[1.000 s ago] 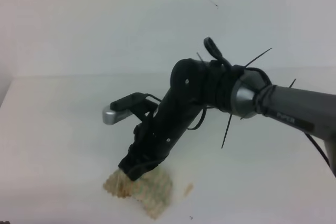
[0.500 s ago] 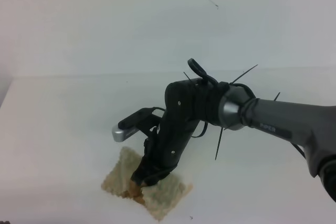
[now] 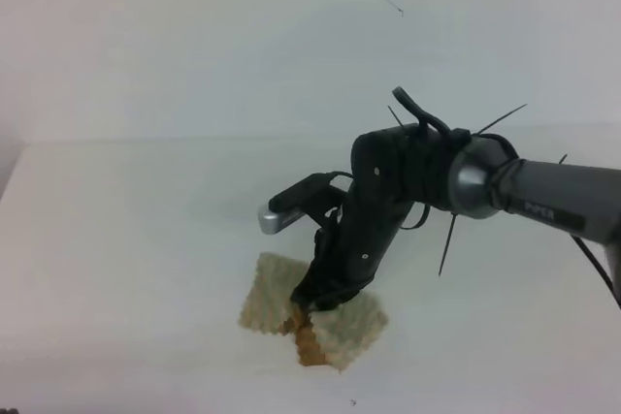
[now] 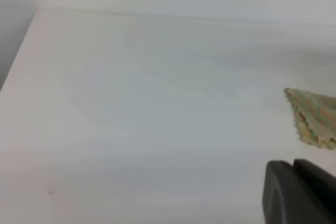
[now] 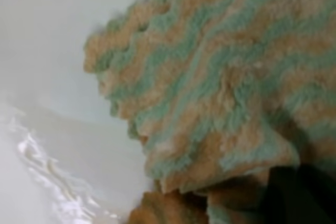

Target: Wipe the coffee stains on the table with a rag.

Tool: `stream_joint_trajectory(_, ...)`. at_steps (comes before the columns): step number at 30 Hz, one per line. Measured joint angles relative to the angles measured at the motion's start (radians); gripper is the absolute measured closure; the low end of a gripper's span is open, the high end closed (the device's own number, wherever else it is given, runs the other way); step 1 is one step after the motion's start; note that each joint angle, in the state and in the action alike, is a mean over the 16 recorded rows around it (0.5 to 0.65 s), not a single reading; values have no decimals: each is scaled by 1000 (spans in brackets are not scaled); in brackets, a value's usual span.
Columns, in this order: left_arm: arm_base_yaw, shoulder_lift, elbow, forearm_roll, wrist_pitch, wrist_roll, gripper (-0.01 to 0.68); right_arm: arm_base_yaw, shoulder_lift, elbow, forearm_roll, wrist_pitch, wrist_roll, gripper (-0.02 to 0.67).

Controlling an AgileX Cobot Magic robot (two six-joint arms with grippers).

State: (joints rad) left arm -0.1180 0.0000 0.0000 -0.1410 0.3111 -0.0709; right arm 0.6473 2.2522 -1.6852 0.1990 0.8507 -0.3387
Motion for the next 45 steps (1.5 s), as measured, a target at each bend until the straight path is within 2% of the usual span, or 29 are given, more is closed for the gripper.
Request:
stream_joint_trajectory(11,0,0,0,0,0,0,675,-113,-169,178,41,-149,-16,652)
stream_joint_trajectory(24,0,0,0,0,0,0,675,-339,-279,244,109,-92,-30,652)
stream_joint_trajectory(34,0,0,0,0,0,0,675,-398,-312,407,207,-189,-83,647)
stream_joint_trajectory(39,0,0,0,0,0,0,675,-400,-321,468,250,-246,-137,597)
stream_joint_trajectory(45,0,0,0,0,0,0,675,-400,-368,468,278,-262,-187,450)
